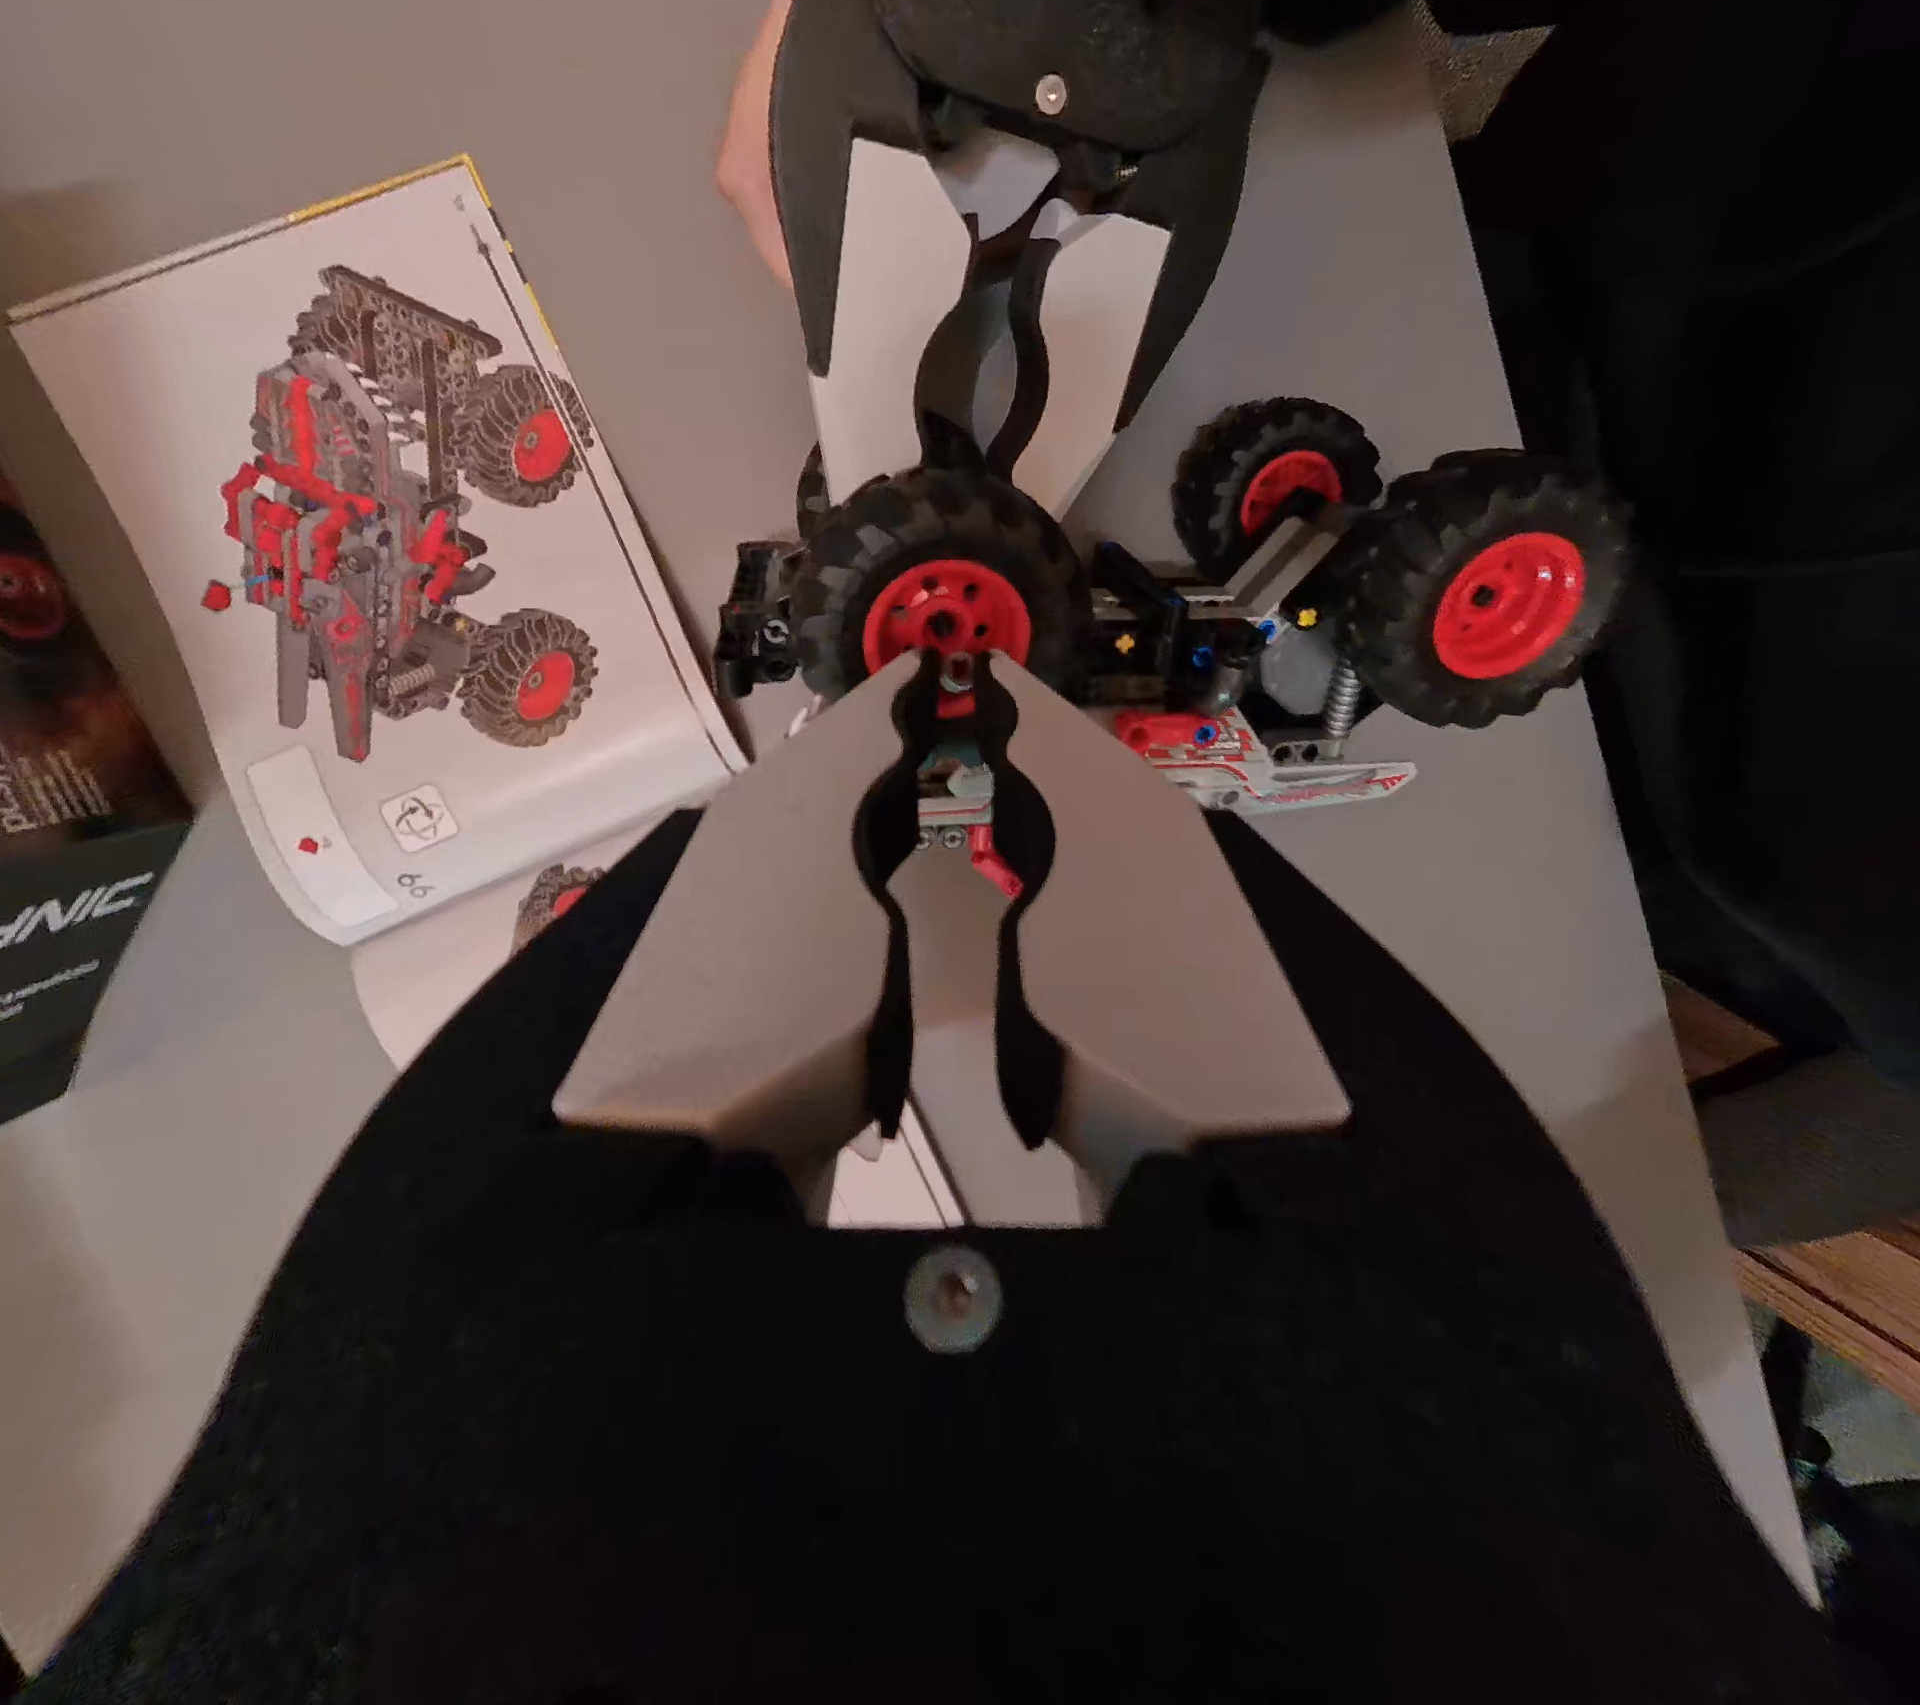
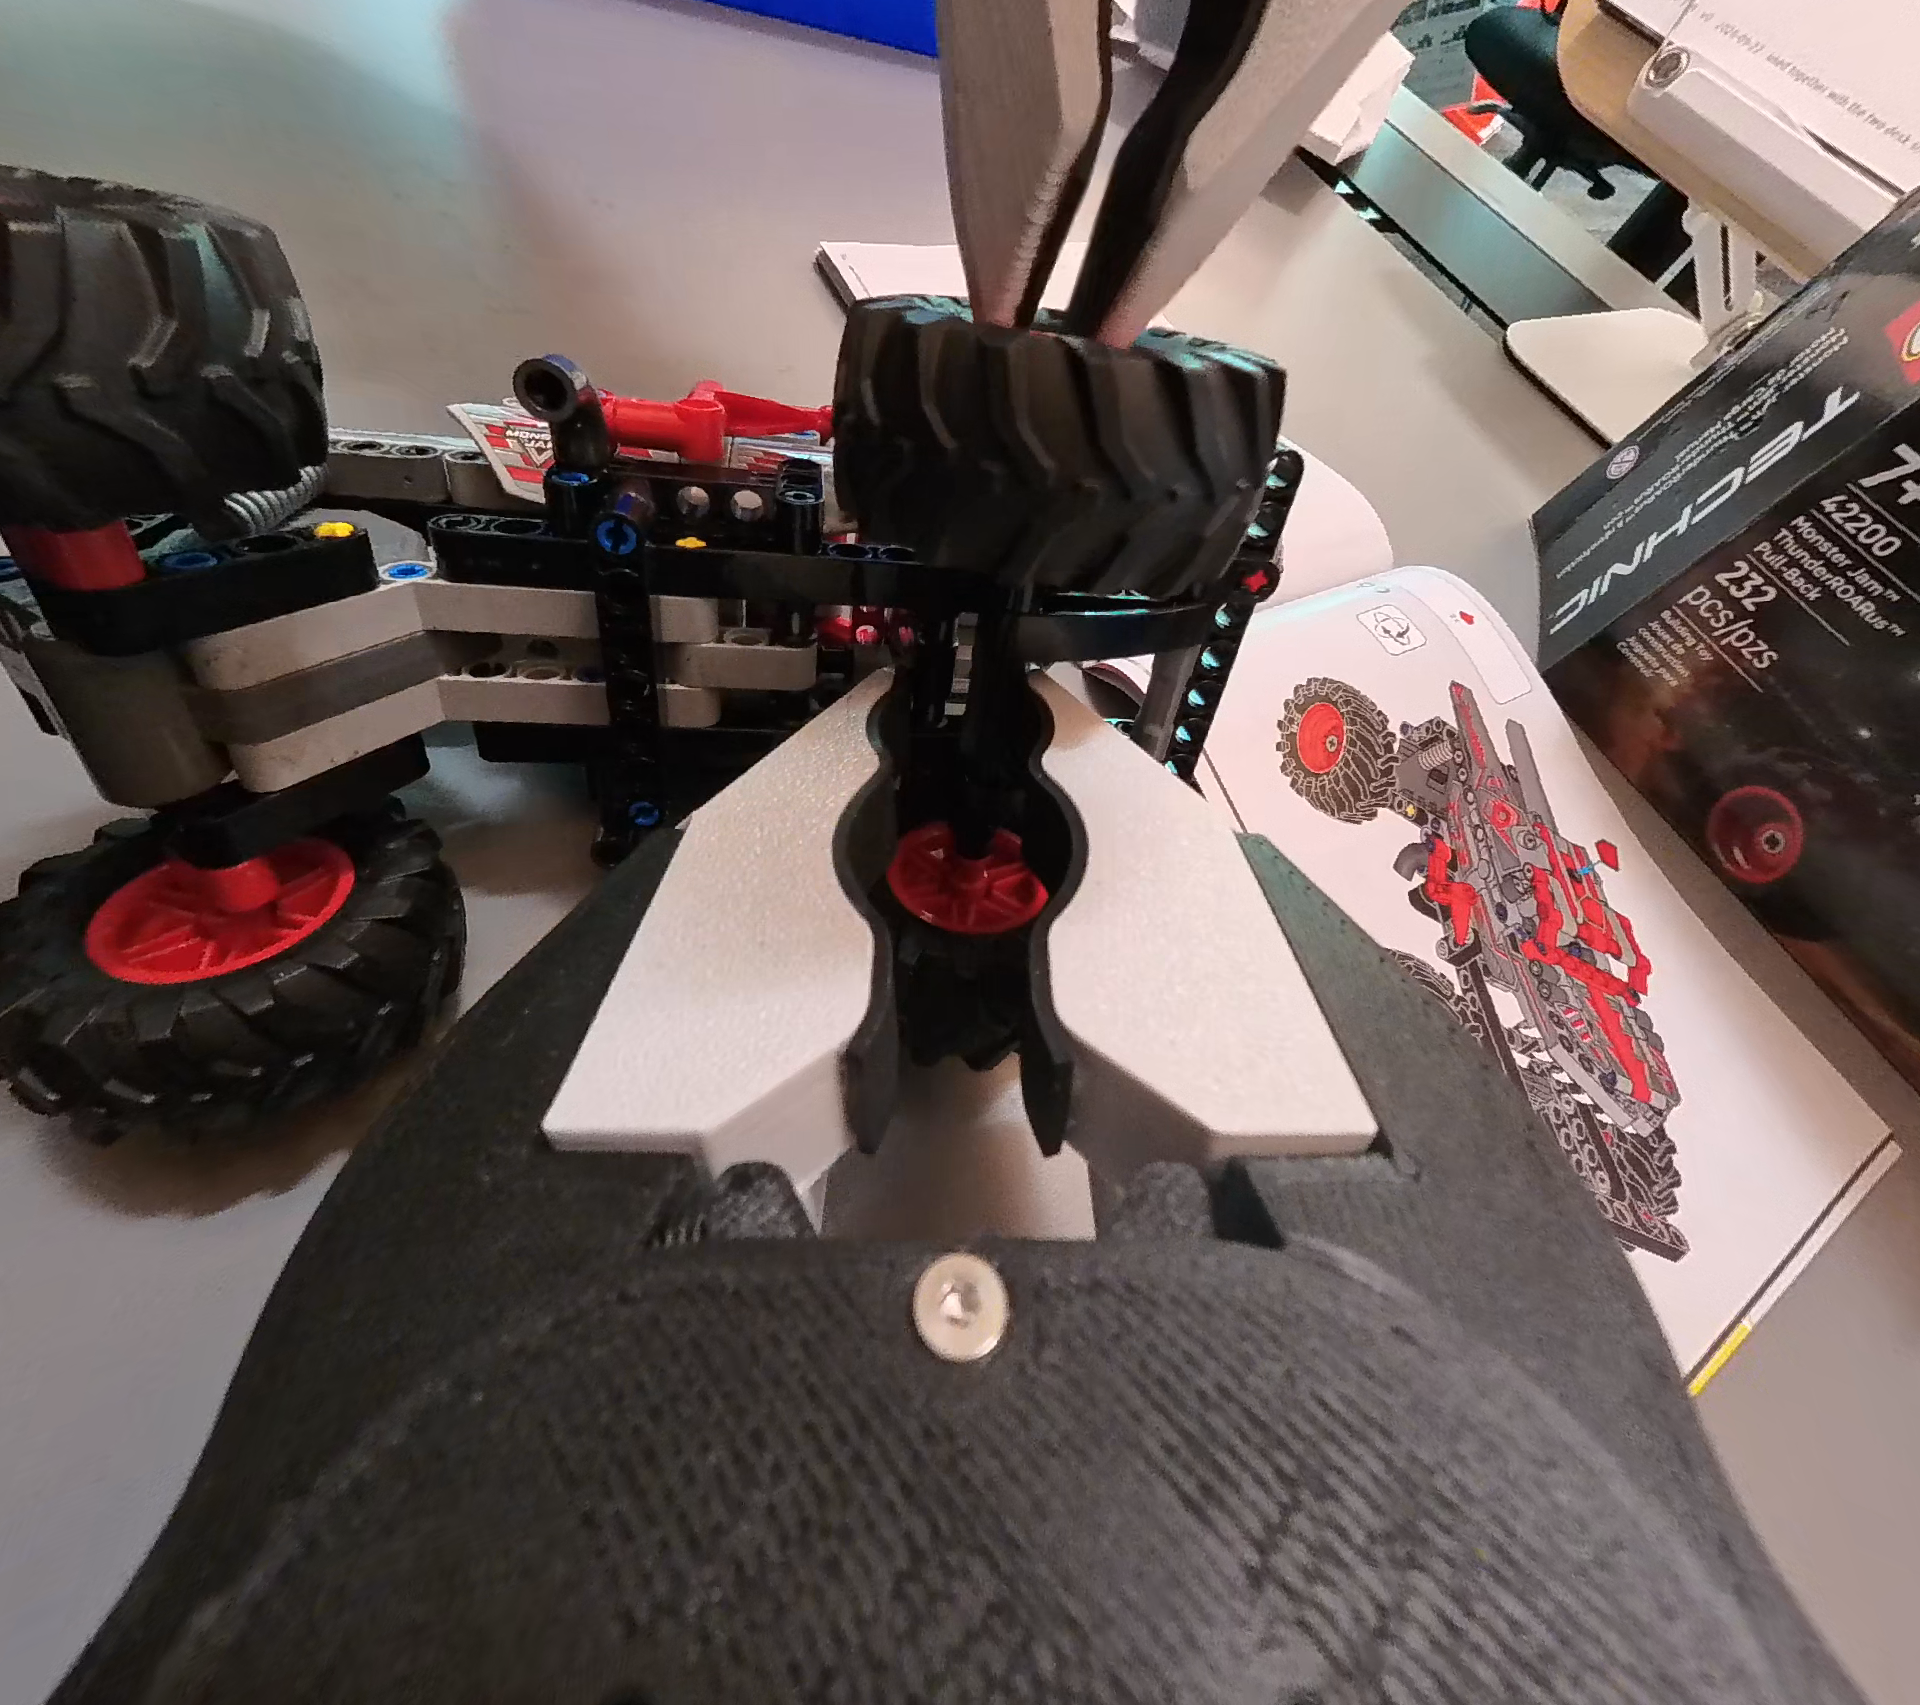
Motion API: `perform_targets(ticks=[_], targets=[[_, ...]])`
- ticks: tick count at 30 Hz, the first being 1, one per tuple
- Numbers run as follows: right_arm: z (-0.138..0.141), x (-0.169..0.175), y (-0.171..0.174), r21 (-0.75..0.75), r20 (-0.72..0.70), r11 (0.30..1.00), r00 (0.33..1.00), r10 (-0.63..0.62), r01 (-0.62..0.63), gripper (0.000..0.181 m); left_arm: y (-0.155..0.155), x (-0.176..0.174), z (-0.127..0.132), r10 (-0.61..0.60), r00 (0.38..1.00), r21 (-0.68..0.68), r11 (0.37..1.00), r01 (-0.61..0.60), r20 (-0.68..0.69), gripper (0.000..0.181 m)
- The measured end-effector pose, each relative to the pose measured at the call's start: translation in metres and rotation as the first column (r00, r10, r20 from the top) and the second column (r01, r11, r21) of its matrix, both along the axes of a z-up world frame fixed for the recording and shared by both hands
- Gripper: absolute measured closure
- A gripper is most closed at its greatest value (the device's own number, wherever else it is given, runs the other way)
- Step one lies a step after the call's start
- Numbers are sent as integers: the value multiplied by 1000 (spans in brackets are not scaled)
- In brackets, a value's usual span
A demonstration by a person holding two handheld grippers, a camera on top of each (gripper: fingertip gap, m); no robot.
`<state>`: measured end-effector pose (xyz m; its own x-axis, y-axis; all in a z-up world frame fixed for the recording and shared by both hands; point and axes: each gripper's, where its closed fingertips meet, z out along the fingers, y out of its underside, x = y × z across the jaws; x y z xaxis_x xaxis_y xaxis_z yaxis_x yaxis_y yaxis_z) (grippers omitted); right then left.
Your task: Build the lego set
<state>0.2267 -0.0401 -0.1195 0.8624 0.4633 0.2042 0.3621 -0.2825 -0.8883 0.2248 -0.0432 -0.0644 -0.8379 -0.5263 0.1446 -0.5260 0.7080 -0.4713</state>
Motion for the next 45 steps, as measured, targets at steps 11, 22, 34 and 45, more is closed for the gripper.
perform_targets(ticks=[11, 22, 34, 45], targets=[[0, 0, 0, -1, -1, 1000, 1000, 1, -1, 164, 1, 1, 1, -80, 978, 49, 996, 72, 195, 180], [0, 0, 0, 0, 0, 1000, 1000, 3, -3, 164, 5, 1, 0, -77, 958, 8, 997, 78, 275, 181], [0, -1, 0, 1, 0, 1000, 1000, 5, -5, 164, 4, 1, 3, -115, 968, 70, 992, 102, 223, 174], [0, -1, 1, 2, 1, 1000, 1000, 5, -5, 164, 0, -1, 0, 4, 991, 76, 997, -14, 133, 181]])
